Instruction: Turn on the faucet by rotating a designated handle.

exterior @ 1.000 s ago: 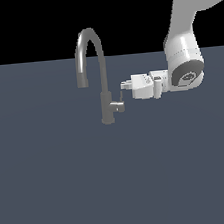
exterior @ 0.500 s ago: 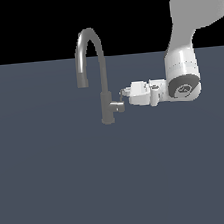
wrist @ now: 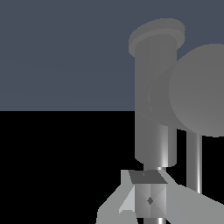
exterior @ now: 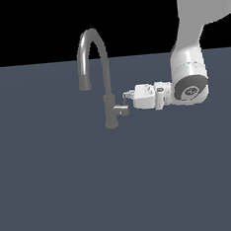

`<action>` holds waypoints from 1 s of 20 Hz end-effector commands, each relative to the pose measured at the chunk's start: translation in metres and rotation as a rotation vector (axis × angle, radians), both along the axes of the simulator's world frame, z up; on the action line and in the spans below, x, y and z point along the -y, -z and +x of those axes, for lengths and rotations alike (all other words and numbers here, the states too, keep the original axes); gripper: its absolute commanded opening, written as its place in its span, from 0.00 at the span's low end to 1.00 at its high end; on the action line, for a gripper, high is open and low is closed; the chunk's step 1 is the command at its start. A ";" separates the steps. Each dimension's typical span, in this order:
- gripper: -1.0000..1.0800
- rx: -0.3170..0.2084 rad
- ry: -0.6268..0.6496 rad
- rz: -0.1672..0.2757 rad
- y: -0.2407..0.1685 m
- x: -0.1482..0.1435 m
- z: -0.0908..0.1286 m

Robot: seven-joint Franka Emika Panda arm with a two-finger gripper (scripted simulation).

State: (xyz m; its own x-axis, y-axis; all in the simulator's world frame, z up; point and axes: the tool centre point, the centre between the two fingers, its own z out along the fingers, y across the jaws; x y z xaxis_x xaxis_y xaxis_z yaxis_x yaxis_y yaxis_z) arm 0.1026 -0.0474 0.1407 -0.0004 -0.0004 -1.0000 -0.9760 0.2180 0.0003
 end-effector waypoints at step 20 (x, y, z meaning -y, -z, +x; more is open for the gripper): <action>0.00 0.001 0.001 0.000 -0.005 -0.011 -0.048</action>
